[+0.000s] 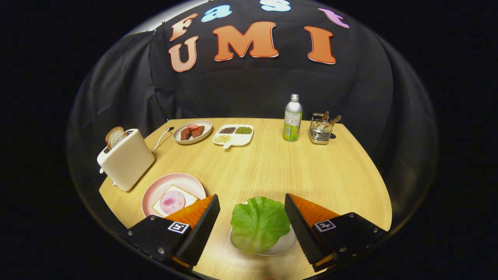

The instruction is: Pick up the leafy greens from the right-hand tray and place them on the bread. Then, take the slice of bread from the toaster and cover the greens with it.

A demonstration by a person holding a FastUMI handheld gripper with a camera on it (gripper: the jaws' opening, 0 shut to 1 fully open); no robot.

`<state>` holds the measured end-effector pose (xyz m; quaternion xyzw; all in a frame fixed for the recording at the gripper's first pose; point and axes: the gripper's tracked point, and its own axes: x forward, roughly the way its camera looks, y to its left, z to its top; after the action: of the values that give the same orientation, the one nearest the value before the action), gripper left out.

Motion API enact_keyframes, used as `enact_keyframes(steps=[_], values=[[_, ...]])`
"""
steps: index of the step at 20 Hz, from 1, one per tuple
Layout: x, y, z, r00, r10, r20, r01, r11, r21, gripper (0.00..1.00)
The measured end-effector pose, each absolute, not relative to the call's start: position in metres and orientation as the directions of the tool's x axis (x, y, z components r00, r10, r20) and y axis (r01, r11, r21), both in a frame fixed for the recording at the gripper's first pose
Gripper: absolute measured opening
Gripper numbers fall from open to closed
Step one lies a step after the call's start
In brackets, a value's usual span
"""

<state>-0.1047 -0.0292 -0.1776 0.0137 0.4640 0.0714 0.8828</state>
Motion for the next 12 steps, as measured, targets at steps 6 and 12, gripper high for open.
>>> enact_keyframes(steps=[6, 12], values=[[-0.121, -0.041, -0.225, 0.422, 0.098, -0.901, -0.068, 0.995, 0.076, 1.00], [-0.137, -0.044, -0.262, 0.303, 0.073, -0.950, -0.057, 0.997, 0.058, 0.93]])
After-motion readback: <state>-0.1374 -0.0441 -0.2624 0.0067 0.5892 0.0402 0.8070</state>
